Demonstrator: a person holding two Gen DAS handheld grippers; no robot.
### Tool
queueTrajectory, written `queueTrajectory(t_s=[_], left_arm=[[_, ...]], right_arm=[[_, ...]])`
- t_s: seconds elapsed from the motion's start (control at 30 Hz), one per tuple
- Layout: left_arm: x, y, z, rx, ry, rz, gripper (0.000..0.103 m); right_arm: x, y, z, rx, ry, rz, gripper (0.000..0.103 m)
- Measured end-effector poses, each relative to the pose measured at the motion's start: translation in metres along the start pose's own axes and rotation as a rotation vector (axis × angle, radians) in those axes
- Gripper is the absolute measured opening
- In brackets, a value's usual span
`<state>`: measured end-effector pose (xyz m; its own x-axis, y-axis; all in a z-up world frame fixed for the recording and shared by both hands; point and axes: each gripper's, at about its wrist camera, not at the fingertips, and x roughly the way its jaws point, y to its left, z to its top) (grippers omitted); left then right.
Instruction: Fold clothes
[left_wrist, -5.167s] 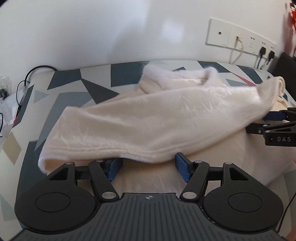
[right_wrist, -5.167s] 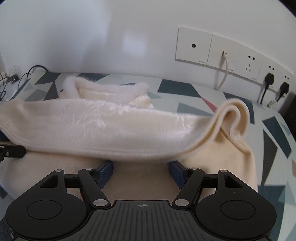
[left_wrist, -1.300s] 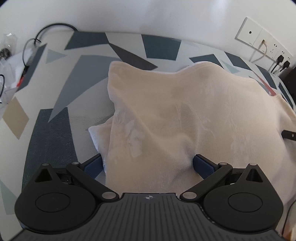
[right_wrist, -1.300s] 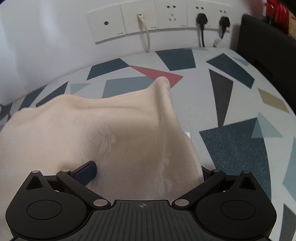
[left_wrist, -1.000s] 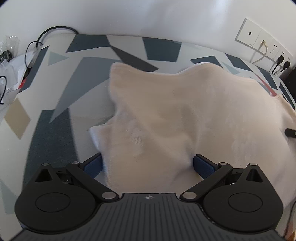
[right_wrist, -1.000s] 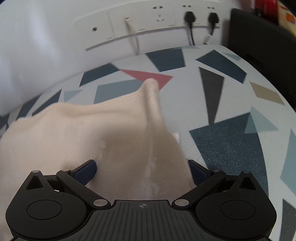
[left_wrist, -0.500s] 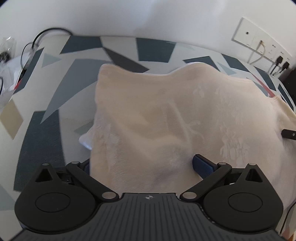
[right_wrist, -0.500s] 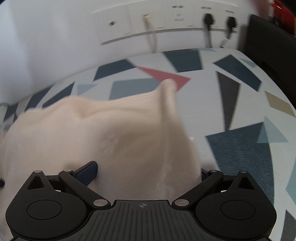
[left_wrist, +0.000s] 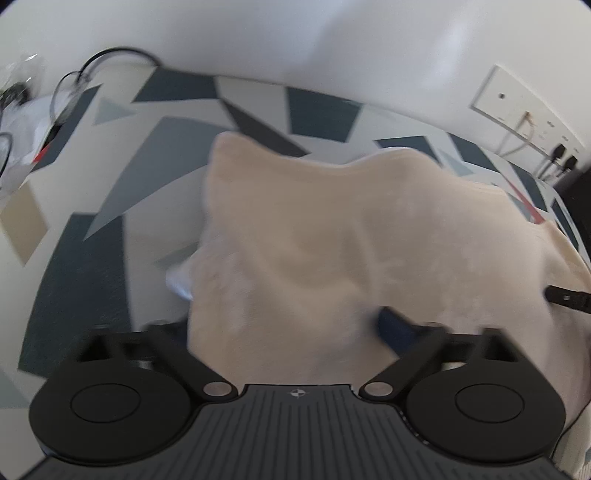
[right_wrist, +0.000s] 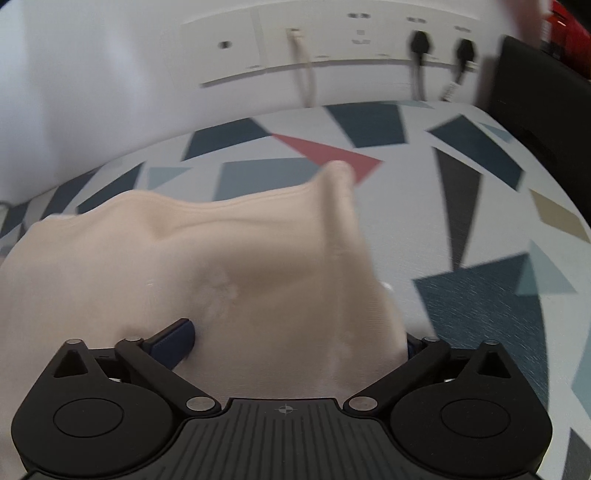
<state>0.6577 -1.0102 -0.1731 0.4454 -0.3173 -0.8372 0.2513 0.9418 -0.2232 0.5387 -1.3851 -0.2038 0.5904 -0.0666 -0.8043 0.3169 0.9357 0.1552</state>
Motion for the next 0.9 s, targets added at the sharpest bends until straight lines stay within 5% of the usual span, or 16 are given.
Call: queueTrajectory(t_s=[0.07, 0.13, 0.37, 0.47, 0.53, 0.63, 0.7, 0.9], left_arm=[[0.001, -0.005, 0.000, -0.012, 0.005, -0.034, 0.045], [0.002, -0.009, -0.001, -0.022, 0.002, -0.042, 0.043], [-0.006, -0.033, -0.008, 0.061, 0.035, -0.022, 0.039], [-0.005, -0.026, -0.011, -0.009, 0.036, -0.012, 0.053], [-0.003, -0.024, -0.011, -0.027, 0.043, -0.019, 0.061], [0.007, -0.038, -0.009, 0.084, 0.114, 0.051, 0.103], [0.008, -0.048, -0.011, 0.166, 0.112, 0.093, 0.103], [0.007, -0.043, -0.016, 0.084, 0.076, 0.105, 0.103]], right_arm=[[-0.002, 0.006, -0.001, -0.021, -0.014, 0.018, 0.072], [-0.005, 0.007, 0.000, -0.002, -0.016, 0.065, 0.048], [-0.004, 0.013, 0.005, -0.006, 0.049, 0.209, 0.032], [-0.005, 0.014, 0.005, -0.023, 0.043, 0.183, 0.039], [-0.007, 0.013, 0.005, -0.027, 0.036, 0.130, 0.063], [-0.013, 0.010, 0.005, -0.025, 0.037, 0.061, 0.074], [-0.015, 0.005, 0.002, -0.029, 0.033, 0.051, 0.088], [-0.010, -0.004, -0.003, 0.011, 0.062, 0.063, 0.097]])
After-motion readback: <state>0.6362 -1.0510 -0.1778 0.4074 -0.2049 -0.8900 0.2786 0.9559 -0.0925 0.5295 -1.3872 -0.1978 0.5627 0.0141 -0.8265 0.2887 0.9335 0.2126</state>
